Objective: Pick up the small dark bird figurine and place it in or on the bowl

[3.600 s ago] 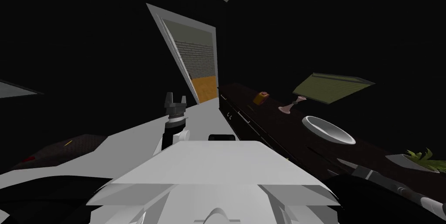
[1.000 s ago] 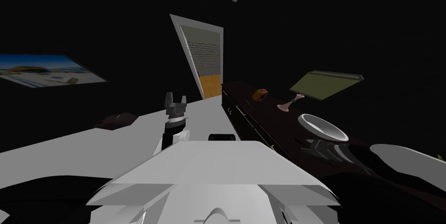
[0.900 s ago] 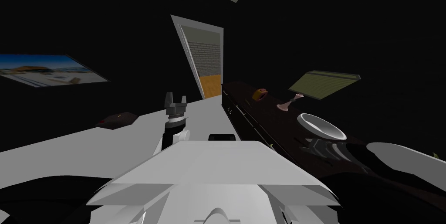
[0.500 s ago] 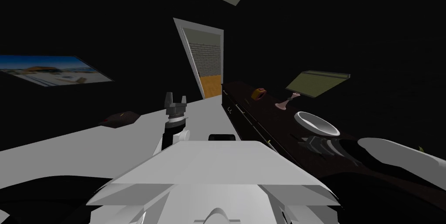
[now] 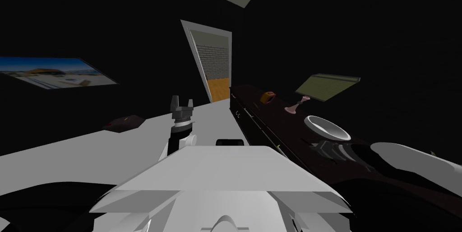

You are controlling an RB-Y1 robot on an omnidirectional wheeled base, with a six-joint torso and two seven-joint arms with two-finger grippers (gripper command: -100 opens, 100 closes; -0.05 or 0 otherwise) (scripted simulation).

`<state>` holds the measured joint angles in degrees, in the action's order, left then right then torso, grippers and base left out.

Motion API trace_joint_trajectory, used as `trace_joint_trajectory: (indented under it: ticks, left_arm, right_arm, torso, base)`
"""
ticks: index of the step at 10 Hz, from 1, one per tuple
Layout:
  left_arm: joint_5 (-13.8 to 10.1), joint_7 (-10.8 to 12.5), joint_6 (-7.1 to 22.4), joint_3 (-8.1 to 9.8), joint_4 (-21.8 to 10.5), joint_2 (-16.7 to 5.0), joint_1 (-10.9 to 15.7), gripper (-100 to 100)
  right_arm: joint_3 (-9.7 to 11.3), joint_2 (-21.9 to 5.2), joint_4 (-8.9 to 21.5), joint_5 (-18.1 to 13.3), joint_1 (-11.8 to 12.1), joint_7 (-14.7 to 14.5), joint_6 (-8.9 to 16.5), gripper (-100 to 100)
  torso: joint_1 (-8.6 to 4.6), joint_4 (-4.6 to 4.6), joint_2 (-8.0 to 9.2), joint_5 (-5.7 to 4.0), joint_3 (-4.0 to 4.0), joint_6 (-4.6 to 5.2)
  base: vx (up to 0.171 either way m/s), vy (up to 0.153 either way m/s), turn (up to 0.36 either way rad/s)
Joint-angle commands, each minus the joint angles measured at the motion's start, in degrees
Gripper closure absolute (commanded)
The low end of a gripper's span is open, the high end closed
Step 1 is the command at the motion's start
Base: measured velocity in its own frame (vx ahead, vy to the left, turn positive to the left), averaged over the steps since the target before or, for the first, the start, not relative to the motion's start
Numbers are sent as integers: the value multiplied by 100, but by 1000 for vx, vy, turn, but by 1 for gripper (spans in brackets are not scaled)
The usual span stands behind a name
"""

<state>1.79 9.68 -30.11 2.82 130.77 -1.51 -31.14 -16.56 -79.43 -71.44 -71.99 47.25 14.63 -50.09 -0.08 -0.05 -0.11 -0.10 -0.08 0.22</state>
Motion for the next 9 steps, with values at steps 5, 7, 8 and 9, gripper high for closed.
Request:
trace_joint_trajectory:
  ticks: [5, 7, 8, 9]
  left_arm:
    - [0, 0, 0, 0, 0, 0, -2, 0]
    - [0, 0, 0, 0, 0, 0, -1, 0]
    - [0, 0, 0, 0, 0, 0, -1, 0]
    - [0, 0, 0, 0, 0, 0, -1, 0]
  right_arm:
    - [-662, 530, 334, 2, 424, -839, -457, 100]
    - [-906, 709, 447, 8, 577, -1151, -617, 100]
    - [-1150, 889, 560, 14, 729, -1351, -777, 100]
    - [-1150, 889, 560, 14, 729, -1463, -777, 100]
  torso:
    - [-10, -14, -55, -12, -32, 4]
    - [-17, -13, -38, -14, -24, 9]
    - [-17, -11, -34, -14, -22, 3]
    - [-13, -11, -32, -12, -20, 8]
  base:
    - [127, 19, -27]
    - [97, 0, -20]
    - [95, 16, -12]
    - [92, 11, -31]
